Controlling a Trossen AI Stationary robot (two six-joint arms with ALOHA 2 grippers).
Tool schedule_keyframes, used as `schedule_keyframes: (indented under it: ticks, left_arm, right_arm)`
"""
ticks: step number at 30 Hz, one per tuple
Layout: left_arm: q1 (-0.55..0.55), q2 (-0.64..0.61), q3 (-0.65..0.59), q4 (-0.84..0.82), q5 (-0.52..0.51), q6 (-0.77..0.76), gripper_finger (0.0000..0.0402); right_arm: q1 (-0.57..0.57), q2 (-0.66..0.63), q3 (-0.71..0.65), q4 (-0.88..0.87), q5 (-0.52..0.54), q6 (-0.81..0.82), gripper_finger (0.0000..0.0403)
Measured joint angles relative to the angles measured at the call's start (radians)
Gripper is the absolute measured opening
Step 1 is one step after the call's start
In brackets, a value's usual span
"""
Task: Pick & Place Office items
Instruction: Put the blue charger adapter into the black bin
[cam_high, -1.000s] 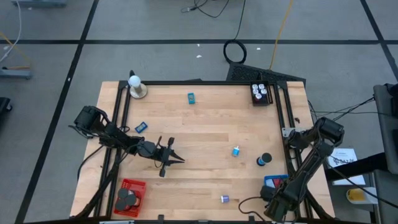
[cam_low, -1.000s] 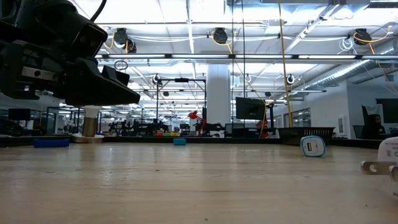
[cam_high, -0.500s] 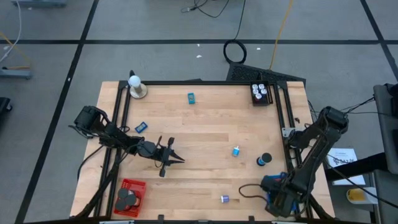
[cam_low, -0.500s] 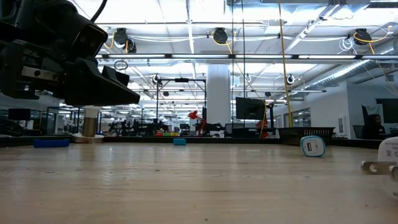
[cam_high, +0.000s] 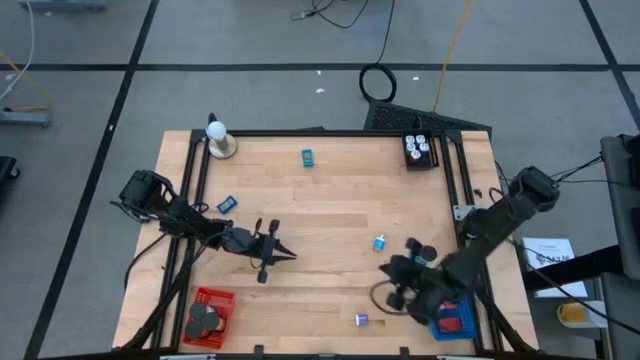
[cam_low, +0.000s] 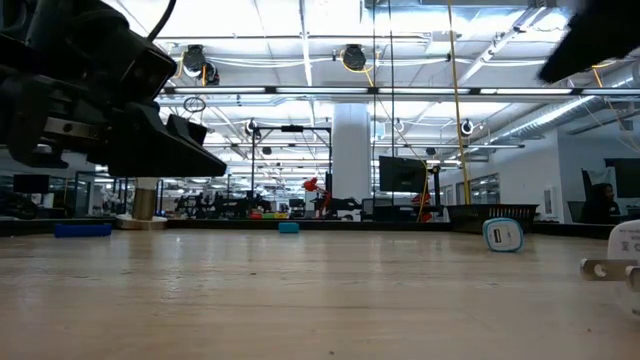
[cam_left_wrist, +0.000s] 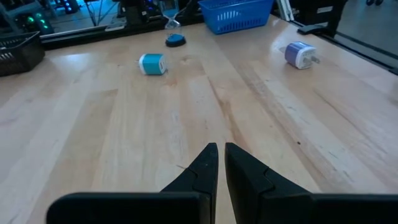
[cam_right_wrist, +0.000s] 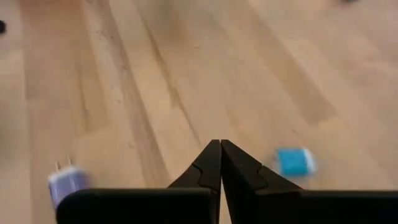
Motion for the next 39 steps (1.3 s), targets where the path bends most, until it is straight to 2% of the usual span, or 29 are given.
schedule_keyframes:
  ticks: [5, 8, 10, 14, 18, 21, 25, 29, 34, 39]
  left_arm:
    - [0.000, 0.000, 0.000, 0.000, -0.031, -0.009, 0.0037]
    - [0.000, 0.000, 0.000, 0.000, -0.072, -0.026, 0.0037]
    - [0.000, 0.000, 0.000, 0.000, -0.086, -0.033, 0.0037]
    - [0.000, 0.000, 0.000, 0.000, -0.088, -0.043, 0.0037]
    - [0.000, 0.000, 0.000, 0.000, -0.088, -0.045, 0.0037]
    - [0.000, 0.000, 0.000, 0.000, -0.088, -0.051, 0.0037]
    - [0.000, 0.000, 0.000, -0.002, -0.088, -0.054, 0.0037]
    - [0.000, 0.000, 0.001, -0.007, -0.088, -0.058, 0.0037]
    - [0.000, 0.000, 0.001, -0.012, -0.088, -0.057, 0.0037]
    - [0.000, 0.000, 0.001, -0.012, -0.088, -0.057, 0.0037]
  right_arm:
    - [-0.176, 0.000, -0.070, 0.286, -0.150, -0.147, 0.0002]
    - [-0.262, -0.001, -0.074, 0.314, -0.218, -0.162, 0.0005]
    - [-0.304, -0.001, -0.074, 0.273, -0.247, -0.116, 0.0007]
    - [-0.359, 0.000, -0.074, 0.133, -0.309, 0.077, 0.0030]
    - [-0.383, 0.040, -0.074, 0.020, -0.418, 0.235, 0.0091]
    - [-0.384, 0.056, -0.074, 0.001, -0.483, 0.308, 0.0148]
    - [-0.385, 0.092, -0.074, -0.020, -0.497, 0.383, 0.0216]
    - [-0.403, 0.150, -0.075, -0.036, -0.498, 0.423, 0.0257]
    - [-0.447, 0.200, -0.073, -0.029, -0.480, 0.418, 0.0271]
    - [-0.478, 0.222, -0.073, 0.017, -0.465, 0.333, 0.0250]
